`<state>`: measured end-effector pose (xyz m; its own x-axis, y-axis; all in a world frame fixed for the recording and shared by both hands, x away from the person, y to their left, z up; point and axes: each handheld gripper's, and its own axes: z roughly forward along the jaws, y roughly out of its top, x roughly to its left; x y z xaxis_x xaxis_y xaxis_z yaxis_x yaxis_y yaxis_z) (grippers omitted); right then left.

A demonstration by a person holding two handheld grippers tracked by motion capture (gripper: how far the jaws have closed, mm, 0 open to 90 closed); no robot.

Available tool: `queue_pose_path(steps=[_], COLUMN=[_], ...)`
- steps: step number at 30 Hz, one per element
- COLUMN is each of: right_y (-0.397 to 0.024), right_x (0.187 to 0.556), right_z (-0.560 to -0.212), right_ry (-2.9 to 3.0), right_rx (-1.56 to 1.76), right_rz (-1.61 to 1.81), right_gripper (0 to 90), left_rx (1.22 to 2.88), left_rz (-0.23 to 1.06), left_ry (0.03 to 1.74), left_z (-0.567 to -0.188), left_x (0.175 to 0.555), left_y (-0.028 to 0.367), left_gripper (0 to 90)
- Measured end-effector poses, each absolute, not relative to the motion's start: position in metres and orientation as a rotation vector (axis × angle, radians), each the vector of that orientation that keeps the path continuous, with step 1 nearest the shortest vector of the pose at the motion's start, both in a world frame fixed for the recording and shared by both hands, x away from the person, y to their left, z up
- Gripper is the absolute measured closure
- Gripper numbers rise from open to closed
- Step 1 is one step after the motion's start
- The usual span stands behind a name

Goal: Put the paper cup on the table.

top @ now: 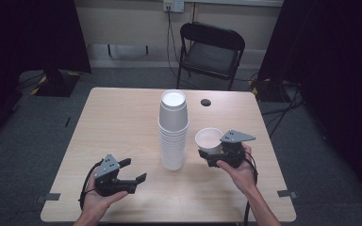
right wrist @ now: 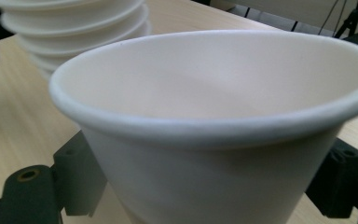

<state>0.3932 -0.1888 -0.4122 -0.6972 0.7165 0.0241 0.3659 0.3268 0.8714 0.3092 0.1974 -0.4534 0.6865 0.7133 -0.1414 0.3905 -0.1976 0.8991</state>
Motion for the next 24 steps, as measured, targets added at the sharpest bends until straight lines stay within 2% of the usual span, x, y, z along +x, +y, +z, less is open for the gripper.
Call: queue_pose_path(steps=[2,9,24], right_y=[-0.19,-0.194,-0.202], right_x=[0.397,0.411,0.451], right_z=[-0.414,-0.422,-0.452], right_ry=[2.211,2.177,2.103], right_rx=[0.978,1.041,1.234], right_rz=[1.315,1.284,1.293], right_gripper=[14.7,14.8,14.7], left_rx=[1.806,1.805,1.795], left_rz=[0.345,0.421,0.412], left_ry=[0.887,0.881,0.911], left_z=[-0.457,-0.458,-0.459], left_x=[0.311,0.31,0.312], left_y=[0.199,0.208,0.214], left_gripper=[17.0,16.5,17.6])
